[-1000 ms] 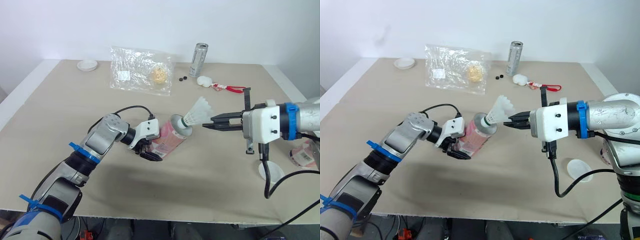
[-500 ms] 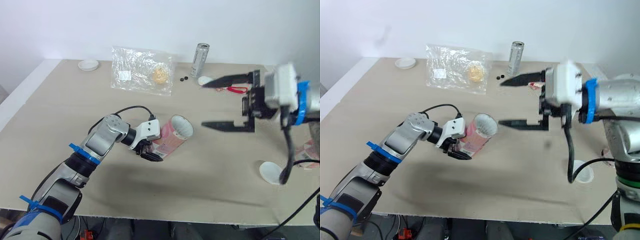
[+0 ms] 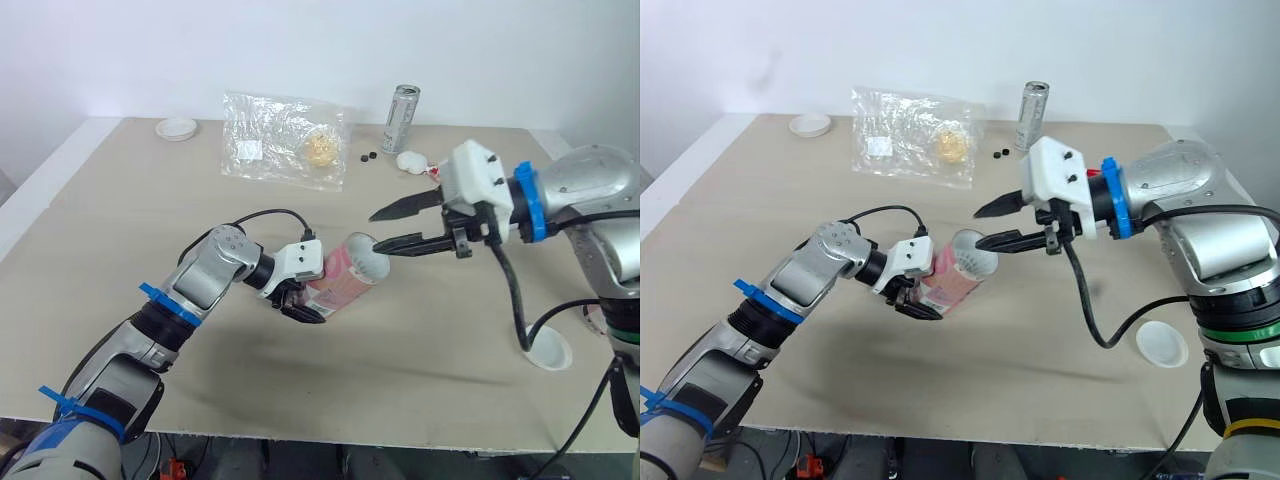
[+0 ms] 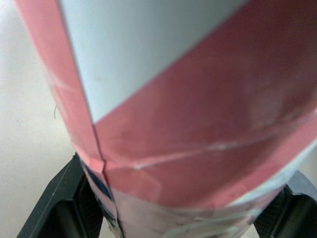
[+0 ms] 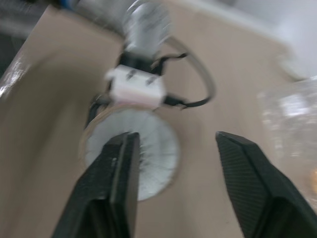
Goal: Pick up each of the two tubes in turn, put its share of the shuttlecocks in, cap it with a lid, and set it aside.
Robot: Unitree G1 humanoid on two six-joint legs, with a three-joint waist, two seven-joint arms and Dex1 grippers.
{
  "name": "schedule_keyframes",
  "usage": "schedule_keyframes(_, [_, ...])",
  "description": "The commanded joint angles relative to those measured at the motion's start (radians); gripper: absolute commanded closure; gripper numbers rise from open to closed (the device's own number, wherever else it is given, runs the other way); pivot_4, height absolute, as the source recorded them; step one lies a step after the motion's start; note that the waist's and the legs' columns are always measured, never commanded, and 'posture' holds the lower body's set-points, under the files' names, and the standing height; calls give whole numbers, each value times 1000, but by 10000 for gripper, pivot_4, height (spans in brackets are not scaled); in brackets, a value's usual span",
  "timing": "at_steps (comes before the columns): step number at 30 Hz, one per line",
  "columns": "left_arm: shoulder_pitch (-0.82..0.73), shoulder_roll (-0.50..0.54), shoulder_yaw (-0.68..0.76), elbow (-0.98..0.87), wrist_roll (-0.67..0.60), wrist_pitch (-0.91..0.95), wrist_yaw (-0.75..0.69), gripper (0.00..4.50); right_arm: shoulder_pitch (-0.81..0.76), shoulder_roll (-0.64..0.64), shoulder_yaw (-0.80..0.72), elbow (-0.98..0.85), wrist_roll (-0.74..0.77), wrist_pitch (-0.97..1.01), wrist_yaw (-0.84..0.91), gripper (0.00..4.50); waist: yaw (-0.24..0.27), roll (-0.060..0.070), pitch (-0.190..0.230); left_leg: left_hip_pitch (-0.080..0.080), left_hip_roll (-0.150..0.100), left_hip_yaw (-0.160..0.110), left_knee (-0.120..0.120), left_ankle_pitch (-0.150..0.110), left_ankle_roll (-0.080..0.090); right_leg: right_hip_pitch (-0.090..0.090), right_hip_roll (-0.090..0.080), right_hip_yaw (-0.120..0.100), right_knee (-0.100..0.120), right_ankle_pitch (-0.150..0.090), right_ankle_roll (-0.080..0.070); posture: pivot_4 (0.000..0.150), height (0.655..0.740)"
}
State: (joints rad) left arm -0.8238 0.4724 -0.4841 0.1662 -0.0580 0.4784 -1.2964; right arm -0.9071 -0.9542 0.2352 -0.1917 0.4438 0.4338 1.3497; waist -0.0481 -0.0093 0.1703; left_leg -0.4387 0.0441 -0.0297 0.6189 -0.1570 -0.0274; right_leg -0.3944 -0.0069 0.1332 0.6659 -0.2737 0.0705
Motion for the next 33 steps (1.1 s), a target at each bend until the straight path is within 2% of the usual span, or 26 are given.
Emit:
schedule_keyframes(1, [4,2,-34,15,36,10,2,11517,-96,45,96,53,-113,-70,97,42417,1,0,0,0,0,0,0,0,0,0,0,0,0,0,0,1500,7400])
schedule_keyframes(2, [1,-1,-33,17,36,10,4,11517,-114,58,121,74,-135,-83,120,43954,0,0,0,0,0,0,0,0,0,0,0,0,0,0,0,1500,7400])
schedule_keyframes(9, [1,-6,-28,14,38,14,5,11517,-168,112,210,183,-254,-190,245,43954,2,0,0,-1,0,0,1,0,0,0,0,0,0,0,0,1500,7400])
schedule_keyframes(15, [-2,-13,-23,9,38,23,10,11517,-217,199,304,280,-395,-299,256,43954,1,0,0,0,0,0,1,0,0,-1,1,-1,1,1,2,1500,7400])
schedule_keyframes(33, [2,-37,-16,12,34,40,22,11517,-252,293,518,384,-453,-383,265,43954,0,0,-1,4,1,-1,2,0,0,4,2,-1,2,1,-1,1500,7400])
